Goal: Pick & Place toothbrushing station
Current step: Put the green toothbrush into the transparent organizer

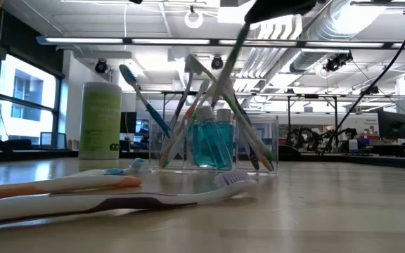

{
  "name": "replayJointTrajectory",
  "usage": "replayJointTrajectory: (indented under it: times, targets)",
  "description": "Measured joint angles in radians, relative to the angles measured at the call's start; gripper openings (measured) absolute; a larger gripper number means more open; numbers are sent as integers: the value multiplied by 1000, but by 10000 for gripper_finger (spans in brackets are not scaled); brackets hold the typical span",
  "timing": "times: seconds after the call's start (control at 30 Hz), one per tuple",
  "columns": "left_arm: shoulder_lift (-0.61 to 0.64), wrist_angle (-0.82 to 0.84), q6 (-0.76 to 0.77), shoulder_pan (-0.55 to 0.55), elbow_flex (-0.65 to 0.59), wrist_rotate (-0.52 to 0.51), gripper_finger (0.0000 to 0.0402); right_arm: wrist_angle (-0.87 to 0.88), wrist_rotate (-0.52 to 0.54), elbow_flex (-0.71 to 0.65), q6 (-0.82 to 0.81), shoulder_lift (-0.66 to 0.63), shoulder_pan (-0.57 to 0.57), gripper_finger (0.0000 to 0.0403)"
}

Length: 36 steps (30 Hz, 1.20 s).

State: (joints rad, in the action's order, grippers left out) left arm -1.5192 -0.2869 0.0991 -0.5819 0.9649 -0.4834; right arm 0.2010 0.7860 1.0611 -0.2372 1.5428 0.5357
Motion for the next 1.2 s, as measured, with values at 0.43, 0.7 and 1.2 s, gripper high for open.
replayJointTrajectory:
  times: [0.43,0.7,1.2]
  targets:
    - [0,29,33,0,0,-3,136,153,-1,1,-119,-75,10,9]
    - [0,37,48,1,0,-3,136,308,-24,0,-256,-72,-38,9]
    - [0,44,59,1,2,-4,136,330,-218,0,-345,-14,-132,79]
